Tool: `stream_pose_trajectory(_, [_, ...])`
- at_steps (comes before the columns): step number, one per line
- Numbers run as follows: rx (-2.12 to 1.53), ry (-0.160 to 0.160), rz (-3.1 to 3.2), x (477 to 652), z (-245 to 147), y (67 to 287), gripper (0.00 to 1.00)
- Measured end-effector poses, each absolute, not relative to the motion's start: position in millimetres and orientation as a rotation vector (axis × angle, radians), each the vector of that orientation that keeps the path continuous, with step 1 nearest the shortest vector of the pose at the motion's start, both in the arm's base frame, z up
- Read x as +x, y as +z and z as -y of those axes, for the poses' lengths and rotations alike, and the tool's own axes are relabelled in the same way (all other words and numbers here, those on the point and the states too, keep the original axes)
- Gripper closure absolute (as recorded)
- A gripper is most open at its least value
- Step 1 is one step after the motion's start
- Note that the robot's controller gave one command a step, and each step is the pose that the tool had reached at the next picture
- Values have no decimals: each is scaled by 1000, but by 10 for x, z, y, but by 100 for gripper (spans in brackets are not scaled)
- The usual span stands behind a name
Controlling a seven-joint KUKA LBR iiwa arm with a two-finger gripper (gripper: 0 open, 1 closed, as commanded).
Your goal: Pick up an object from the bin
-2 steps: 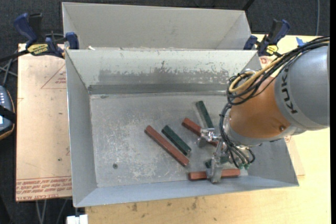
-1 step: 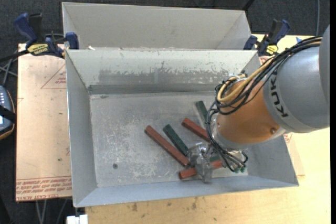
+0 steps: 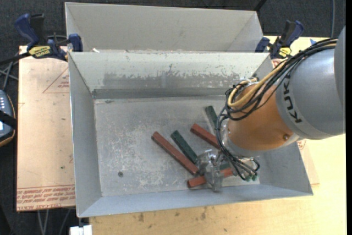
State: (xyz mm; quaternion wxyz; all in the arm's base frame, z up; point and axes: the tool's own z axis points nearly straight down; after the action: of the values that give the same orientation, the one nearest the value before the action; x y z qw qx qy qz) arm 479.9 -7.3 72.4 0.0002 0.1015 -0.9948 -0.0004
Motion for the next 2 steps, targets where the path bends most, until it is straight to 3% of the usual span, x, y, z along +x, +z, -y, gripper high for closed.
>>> stream_pose_trajectory(1, [394,-3,3122,5095,-778,2269,100])
stream_pose_trajectory(2, [393,-2,3120,5090,-772,2262,100])
